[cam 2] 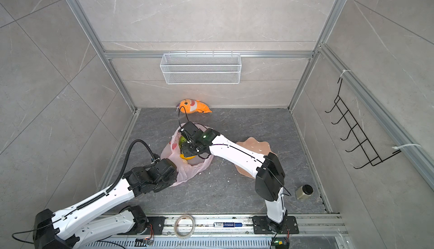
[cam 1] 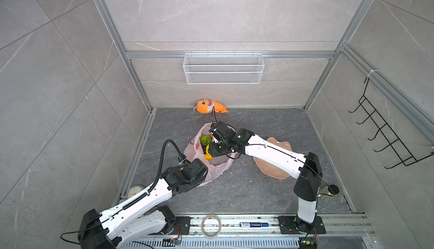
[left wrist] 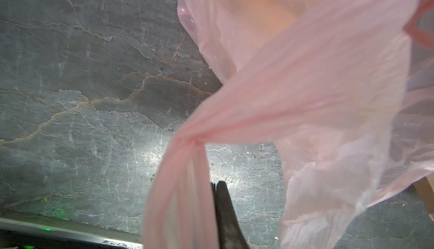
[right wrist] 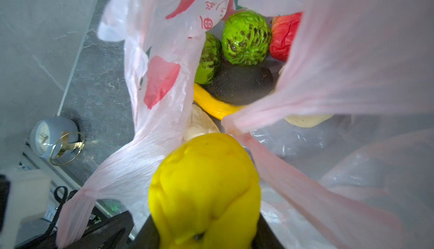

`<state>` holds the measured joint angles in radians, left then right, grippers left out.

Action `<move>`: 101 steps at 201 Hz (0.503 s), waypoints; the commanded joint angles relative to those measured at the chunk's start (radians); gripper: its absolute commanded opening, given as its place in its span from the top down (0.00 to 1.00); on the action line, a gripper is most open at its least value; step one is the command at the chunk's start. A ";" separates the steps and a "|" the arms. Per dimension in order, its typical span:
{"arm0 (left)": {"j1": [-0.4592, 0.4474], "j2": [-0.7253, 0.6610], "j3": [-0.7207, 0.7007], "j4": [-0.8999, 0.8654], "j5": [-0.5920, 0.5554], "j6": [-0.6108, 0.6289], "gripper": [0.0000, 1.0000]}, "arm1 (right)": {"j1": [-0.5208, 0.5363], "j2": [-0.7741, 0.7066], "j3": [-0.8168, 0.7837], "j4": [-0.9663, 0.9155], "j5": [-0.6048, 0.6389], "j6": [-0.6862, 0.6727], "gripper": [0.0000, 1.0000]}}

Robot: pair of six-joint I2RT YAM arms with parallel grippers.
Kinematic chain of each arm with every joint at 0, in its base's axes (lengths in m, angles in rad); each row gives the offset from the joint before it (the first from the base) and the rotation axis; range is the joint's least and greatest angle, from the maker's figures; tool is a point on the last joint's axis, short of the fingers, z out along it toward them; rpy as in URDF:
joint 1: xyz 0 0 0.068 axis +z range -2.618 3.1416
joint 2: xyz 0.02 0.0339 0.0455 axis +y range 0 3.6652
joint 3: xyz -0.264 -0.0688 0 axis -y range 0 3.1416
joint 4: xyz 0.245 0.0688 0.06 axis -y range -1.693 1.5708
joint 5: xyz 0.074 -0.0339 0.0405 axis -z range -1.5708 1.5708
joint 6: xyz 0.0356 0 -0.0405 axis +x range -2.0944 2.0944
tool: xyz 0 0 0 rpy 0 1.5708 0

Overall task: Take fruits out of the plastic bag
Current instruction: Pick up the fruit from the plastic bag.

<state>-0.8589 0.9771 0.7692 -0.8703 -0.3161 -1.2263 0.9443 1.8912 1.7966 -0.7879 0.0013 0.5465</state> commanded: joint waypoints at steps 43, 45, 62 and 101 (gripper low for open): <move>-0.002 0.028 0.140 -0.026 -0.112 0.054 1.00 | -0.006 -0.222 0.012 -0.181 -0.048 -0.095 0.71; -0.002 0.030 0.145 -0.024 -0.113 0.056 1.00 | -0.008 -0.227 0.012 -0.186 -0.046 -0.096 0.71; 0.001 0.048 0.170 -0.015 -0.121 0.077 1.00 | -0.030 -0.276 0.004 -0.213 -0.035 -0.099 0.71; 0.003 0.088 0.195 0.006 -0.114 0.101 1.00 | -0.132 -0.397 -0.047 -0.240 0.021 -0.117 0.71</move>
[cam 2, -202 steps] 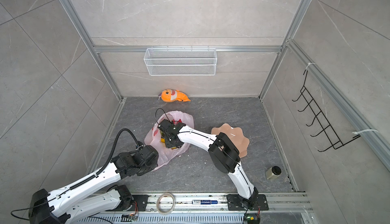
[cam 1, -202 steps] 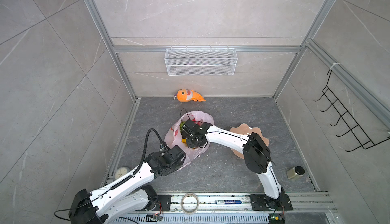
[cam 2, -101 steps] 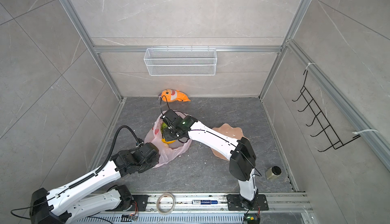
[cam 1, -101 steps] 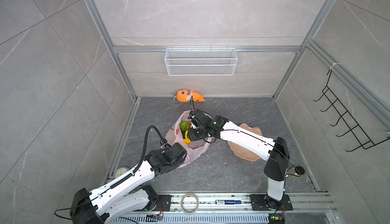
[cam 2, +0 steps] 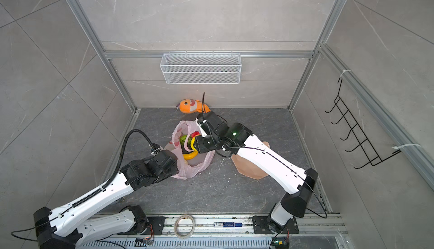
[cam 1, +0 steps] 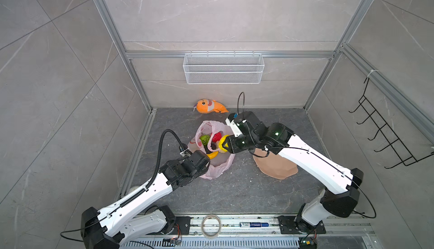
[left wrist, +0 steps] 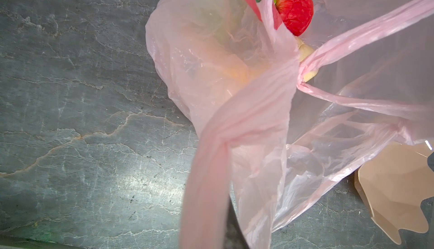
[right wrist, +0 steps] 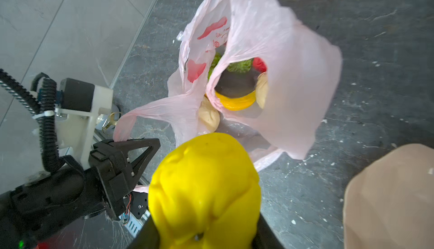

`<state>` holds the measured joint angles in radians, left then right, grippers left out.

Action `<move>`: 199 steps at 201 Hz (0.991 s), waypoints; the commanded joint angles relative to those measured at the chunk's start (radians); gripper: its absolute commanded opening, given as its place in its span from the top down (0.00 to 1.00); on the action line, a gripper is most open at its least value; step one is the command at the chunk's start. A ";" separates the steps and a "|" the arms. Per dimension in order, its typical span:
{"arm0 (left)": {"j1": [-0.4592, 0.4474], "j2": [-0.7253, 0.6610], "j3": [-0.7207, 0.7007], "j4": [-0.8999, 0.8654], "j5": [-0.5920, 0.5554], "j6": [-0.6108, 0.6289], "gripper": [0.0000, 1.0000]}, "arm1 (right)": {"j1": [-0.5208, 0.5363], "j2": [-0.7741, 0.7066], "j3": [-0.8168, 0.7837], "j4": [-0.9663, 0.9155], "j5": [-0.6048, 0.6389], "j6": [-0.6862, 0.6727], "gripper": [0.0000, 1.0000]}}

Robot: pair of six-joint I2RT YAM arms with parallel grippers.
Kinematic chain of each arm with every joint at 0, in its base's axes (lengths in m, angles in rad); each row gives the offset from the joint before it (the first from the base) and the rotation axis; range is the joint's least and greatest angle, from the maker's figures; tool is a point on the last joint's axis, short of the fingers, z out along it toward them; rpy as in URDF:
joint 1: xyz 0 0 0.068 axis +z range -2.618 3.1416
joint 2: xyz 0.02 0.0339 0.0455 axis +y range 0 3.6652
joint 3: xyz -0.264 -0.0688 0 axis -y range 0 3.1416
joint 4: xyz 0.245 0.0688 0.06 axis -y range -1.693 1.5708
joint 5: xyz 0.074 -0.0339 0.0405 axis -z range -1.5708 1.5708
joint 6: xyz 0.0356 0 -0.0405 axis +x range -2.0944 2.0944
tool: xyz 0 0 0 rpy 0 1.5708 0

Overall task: Take fruits out of the plastic bag
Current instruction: Pick up the fruit from the plastic bag, then place the fruit on the plate.

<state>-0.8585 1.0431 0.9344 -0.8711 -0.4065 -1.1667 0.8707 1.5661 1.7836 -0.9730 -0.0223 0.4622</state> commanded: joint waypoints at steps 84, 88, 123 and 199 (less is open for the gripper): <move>0.005 0.053 0.039 0.043 -0.016 0.056 1.00 | -0.274 -0.134 -0.172 -0.066 0.122 -0.091 0.71; 0.006 0.055 0.041 0.044 -0.017 0.057 1.00 | -0.286 -0.138 -0.191 -0.058 0.119 -0.091 0.71; 0.007 0.056 0.046 0.043 -0.022 0.063 1.00 | -0.389 -0.151 -0.361 0.025 0.099 -0.089 0.72; 0.009 0.049 0.039 0.047 -0.023 0.059 1.00 | -0.567 -0.138 -0.604 0.175 0.018 -0.073 0.72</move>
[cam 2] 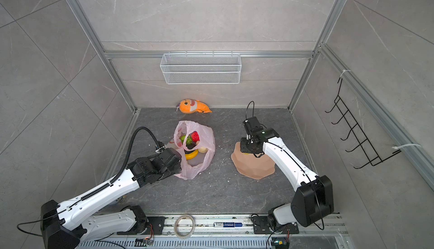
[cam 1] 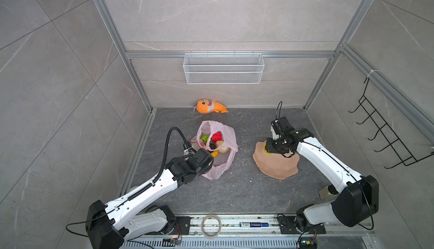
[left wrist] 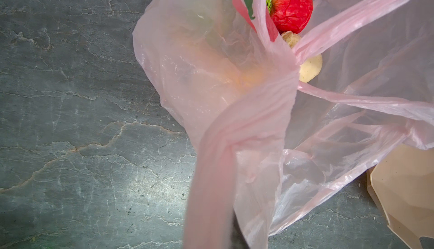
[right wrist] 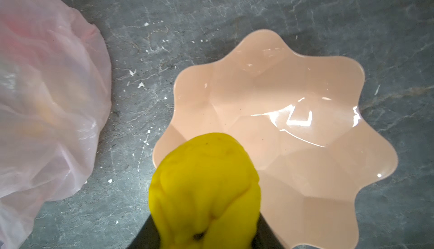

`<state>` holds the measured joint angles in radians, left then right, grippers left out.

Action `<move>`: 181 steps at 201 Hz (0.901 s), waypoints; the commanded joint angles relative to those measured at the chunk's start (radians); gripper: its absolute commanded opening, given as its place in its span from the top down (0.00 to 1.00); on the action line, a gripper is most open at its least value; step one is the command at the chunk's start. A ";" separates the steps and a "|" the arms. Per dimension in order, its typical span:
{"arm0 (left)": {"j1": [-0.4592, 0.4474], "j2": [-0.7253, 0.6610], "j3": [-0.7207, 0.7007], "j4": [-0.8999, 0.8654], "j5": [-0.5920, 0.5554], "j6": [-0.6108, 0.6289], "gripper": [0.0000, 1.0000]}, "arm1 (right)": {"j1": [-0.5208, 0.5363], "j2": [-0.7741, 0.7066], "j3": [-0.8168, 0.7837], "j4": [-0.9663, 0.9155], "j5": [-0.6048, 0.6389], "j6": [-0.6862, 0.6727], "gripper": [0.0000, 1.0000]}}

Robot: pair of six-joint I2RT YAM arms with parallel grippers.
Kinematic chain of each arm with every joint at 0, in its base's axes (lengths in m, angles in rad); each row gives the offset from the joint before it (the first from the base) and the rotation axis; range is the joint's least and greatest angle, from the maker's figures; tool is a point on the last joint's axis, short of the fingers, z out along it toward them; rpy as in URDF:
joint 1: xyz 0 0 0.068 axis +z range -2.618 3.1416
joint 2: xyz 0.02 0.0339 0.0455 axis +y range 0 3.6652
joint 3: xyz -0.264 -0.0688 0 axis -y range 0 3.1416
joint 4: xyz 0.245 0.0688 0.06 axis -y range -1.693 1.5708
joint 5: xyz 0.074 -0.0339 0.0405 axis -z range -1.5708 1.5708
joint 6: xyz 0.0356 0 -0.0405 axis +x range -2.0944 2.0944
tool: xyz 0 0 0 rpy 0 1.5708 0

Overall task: Take fruits out of the plastic bag
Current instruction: Place the fruit on the plate.

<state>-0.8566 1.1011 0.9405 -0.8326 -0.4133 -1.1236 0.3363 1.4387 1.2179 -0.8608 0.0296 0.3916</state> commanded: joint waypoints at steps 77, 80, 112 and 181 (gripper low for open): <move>0.006 -0.016 0.028 0.003 -0.009 0.015 1.00 | -0.091 0.072 -0.097 0.121 -0.051 -0.013 0.72; 0.007 -0.016 0.027 0.003 -0.009 0.013 1.00 | -0.091 0.077 -0.099 0.125 -0.052 -0.012 0.72; 0.007 -0.017 0.027 0.003 -0.007 0.008 1.00 | -0.095 0.116 -0.132 0.164 -0.065 -0.005 0.71; 0.007 0.008 0.043 0.007 0.006 0.025 1.00 | -0.105 0.194 -0.141 0.194 -0.075 -0.008 0.66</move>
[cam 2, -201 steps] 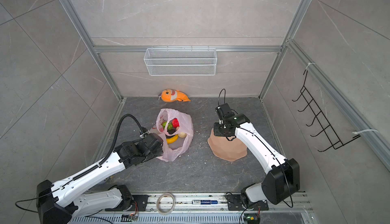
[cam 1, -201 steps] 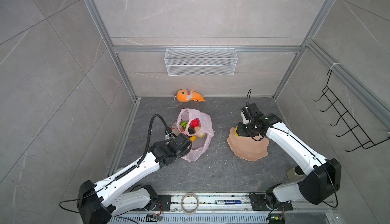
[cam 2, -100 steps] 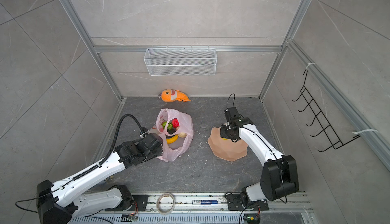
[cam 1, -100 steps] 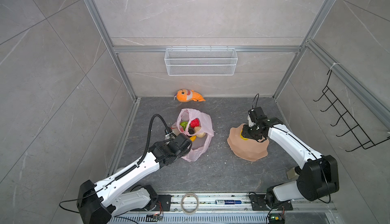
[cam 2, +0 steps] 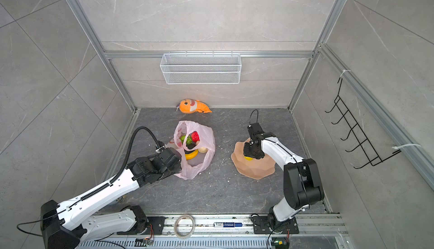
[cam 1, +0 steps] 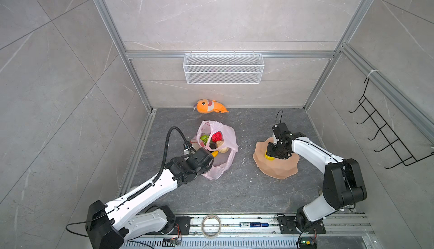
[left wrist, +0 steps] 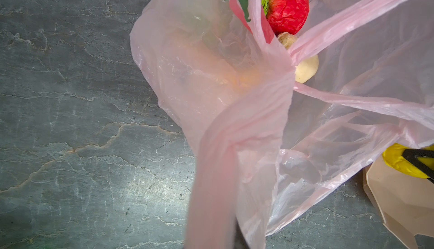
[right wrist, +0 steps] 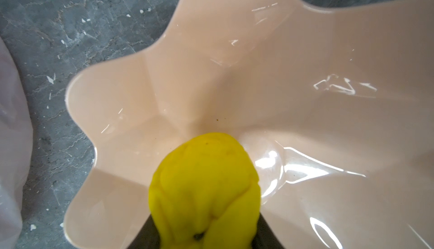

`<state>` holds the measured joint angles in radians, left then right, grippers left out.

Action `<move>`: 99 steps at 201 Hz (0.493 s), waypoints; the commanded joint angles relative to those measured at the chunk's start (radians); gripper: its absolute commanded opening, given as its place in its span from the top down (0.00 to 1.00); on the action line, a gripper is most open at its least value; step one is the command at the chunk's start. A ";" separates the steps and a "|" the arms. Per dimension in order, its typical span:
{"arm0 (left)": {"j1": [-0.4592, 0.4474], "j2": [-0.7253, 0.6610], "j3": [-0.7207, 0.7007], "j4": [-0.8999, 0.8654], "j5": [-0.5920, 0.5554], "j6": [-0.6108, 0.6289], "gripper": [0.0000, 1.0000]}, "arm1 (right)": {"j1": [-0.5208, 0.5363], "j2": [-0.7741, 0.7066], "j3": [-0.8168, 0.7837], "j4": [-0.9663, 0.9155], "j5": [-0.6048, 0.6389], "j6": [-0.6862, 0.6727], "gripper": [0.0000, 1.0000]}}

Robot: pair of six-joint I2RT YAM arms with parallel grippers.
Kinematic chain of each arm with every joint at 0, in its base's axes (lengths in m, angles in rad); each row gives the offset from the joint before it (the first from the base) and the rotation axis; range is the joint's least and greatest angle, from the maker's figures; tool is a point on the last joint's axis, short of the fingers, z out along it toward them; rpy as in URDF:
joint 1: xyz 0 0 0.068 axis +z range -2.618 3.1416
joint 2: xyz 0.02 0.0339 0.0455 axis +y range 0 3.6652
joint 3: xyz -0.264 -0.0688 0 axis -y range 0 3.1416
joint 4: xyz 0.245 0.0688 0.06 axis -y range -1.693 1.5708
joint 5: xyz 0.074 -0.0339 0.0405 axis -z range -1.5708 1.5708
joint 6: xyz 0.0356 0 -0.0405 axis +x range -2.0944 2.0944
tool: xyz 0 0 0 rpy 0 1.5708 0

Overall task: Take fruits out of the plastic bag
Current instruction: Place the fruit on the plate.

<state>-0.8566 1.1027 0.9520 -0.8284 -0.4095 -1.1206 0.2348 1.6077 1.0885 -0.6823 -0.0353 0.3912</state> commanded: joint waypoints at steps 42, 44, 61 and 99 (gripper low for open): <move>0.008 0.004 0.032 0.009 0.003 0.024 1.00 | -0.012 0.046 -0.022 0.021 -0.005 -0.011 0.59; 0.008 0.004 0.031 0.008 0.002 0.023 1.00 | -0.012 0.046 -0.023 0.021 -0.006 -0.011 0.59; 0.008 0.001 0.032 0.004 0.001 0.023 1.00 | -0.013 0.046 -0.027 0.021 -0.006 -0.011 0.55; 0.008 -0.014 0.022 -0.006 -0.003 0.016 1.00 | -0.016 0.041 -0.036 0.021 -0.003 -0.010 0.46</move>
<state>-0.8566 1.1034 0.9524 -0.8261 -0.4088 -1.1175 0.2230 1.6478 1.0683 -0.6632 -0.0349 0.3874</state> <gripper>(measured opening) 0.048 0.517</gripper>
